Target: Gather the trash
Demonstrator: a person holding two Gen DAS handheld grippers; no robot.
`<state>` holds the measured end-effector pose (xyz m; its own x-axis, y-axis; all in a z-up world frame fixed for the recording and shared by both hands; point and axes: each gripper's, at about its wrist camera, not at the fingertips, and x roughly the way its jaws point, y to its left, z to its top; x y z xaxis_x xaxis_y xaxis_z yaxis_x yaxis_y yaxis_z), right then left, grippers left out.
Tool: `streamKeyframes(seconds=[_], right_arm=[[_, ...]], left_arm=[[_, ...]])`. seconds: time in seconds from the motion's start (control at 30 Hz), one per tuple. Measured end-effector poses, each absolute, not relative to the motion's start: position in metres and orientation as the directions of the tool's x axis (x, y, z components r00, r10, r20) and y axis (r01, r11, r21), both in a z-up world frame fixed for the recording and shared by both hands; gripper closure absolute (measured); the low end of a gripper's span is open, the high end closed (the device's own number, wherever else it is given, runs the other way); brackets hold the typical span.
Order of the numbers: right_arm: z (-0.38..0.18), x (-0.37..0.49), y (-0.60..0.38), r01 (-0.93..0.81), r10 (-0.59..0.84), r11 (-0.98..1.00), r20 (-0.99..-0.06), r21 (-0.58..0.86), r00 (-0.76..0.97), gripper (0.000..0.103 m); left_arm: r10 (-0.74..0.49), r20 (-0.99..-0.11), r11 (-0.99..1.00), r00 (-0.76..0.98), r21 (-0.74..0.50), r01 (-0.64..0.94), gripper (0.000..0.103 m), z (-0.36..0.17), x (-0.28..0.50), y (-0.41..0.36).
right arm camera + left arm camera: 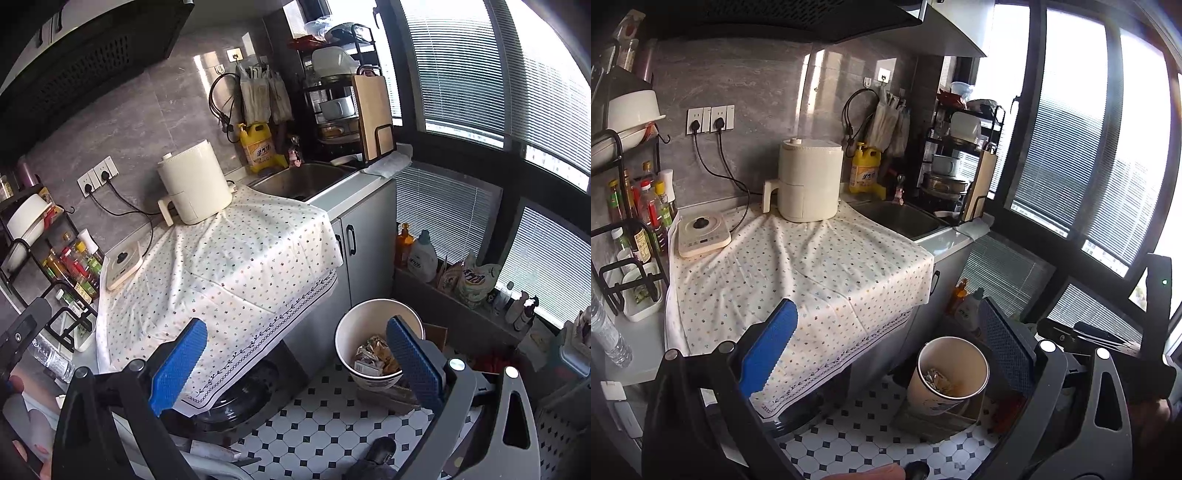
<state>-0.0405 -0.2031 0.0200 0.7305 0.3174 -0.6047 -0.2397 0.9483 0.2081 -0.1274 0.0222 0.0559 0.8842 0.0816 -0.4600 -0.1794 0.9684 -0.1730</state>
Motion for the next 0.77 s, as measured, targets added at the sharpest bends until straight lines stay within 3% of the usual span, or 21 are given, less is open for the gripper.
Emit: streamKeyframes(seconds=[0.33, 0.77], right_arm=[[0.018, -0.036, -0.204, -0.244, 0.319, 0.948, -0.619, 0.205, 0.718, 0.008], [-0.003, -0.01, -0.21, -0.206, 0.285, 0.959, -0.661, 0.197, 0.695, 0.008]], left_arm=[[0.117, -0.443, 0.969, 0.889, -0.146, -0.2, 0.006, 0.053, -0.127, 0.011], [0.085, -0.52, 0.956, 0.85, -0.196, -0.216, 0.006, 0.026, -0.09, 0.019]])
